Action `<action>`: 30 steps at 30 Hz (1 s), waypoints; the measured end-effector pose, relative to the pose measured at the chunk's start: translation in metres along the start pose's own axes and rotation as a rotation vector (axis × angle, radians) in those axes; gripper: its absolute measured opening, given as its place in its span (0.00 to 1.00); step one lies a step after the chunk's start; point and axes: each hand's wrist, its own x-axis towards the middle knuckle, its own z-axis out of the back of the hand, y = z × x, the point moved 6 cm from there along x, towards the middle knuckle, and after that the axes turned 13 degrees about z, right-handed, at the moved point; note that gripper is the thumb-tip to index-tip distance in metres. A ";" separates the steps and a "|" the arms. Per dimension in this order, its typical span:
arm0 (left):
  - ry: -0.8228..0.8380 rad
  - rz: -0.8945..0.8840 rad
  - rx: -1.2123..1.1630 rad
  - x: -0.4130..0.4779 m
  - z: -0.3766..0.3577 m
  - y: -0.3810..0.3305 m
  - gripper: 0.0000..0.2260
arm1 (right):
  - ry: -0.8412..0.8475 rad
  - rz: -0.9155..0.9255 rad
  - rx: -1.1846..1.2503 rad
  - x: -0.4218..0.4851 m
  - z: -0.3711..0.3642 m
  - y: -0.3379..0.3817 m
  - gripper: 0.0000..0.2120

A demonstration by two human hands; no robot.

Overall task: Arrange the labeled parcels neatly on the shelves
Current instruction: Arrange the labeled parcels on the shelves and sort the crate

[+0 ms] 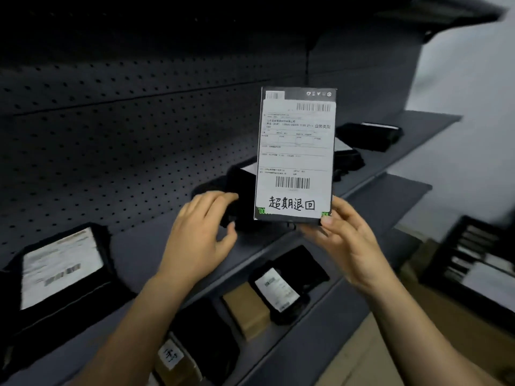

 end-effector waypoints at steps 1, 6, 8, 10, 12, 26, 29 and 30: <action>0.020 -0.034 -0.034 -0.004 -0.006 -0.009 0.18 | -0.041 0.015 -0.029 -0.014 0.011 0.006 0.32; 0.120 -0.188 -0.206 -0.029 -0.043 -0.066 0.19 | -0.166 0.014 -0.161 -0.092 0.056 0.036 0.37; 0.152 -0.238 -0.263 -0.040 -0.058 -0.091 0.19 | -0.251 0.017 -0.194 -0.122 0.075 0.048 0.36; 0.188 -0.280 -0.306 -0.052 -0.072 -0.115 0.19 | -0.337 0.020 -0.226 -0.150 0.092 0.059 0.35; 0.227 -0.322 -0.343 -0.064 -0.086 -0.140 0.19 | -0.425 0.039 -0.247 -0.176 0.112 0.072 0.35; 0.303 -0.562 -0.481 -0.072 -0.178 -0.339 0.19 | -0.759 0.184 -0.320 -0.253 0.268 0.170 0.27; 0.288 -0.575 -0.480 -0.061 -0.199 -0.378 0.19 | -0.778 0.181 -0.334 -0.243 0.309 0.189 0.27; 0.289 -0.571 -0.478 -0.057 -0.206 -0.388 0.20 | -0.780 0.174 -0.337 -0.238 0.322 0.194 0.27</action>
